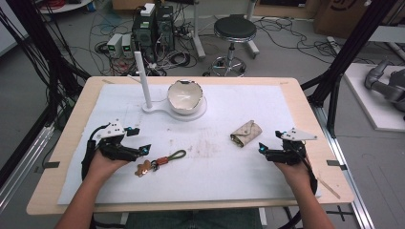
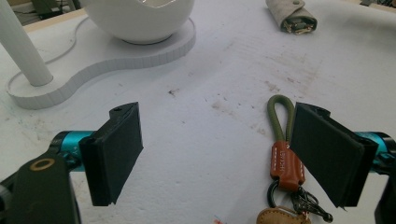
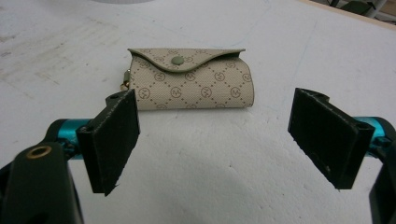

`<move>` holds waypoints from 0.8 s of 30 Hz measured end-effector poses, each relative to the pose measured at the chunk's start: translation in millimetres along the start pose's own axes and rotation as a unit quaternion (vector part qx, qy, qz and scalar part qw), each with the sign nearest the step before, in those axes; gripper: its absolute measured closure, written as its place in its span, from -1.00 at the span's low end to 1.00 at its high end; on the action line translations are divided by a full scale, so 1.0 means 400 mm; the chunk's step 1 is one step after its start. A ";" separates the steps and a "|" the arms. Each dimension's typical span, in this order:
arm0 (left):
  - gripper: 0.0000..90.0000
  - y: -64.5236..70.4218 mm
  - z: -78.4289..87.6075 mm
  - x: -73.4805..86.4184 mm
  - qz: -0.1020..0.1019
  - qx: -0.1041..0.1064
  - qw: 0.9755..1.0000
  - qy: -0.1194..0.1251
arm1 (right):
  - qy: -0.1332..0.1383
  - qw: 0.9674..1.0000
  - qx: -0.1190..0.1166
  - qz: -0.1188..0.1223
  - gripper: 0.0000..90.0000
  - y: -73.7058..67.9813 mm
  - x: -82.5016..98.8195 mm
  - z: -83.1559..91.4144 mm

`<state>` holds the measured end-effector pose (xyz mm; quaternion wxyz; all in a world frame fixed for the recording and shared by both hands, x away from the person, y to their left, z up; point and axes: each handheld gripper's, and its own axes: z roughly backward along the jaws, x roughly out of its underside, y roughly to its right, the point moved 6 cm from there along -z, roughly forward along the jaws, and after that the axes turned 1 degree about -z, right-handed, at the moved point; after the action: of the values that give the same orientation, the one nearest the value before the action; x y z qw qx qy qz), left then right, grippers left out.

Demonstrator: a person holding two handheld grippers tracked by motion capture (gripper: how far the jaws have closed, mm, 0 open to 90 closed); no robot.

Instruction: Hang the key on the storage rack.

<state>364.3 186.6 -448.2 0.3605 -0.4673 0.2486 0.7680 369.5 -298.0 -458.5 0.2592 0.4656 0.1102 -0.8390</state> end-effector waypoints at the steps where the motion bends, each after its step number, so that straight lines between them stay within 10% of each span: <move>1: -0.62 0.001 -0.001 -0.001 0.000 0.002 1.000 0.000 | -0.001 1.000 -0.001 0.001 -0.62 -0.001 0.001 -0.002; 15: -0.62 0.056 -0.047 -0.002 -0.018 0.035 0.999 -0.025 | -0.008 1.000 -0.004 0.007 -0.62 -0.007 0.003 -0.009; 24: -0.61 0.104 -0.093 0.020 -0.060 0.063 0.993 -0.085 | -0.010 1.000 -0.006 0.010 -0.62 -0.009 0.003 -0.011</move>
<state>349.4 136.9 -469.8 0.4545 -0.3905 0.2369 0.7647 370.0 -293.5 -462.0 0.2710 0.4568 0.1080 -0.8404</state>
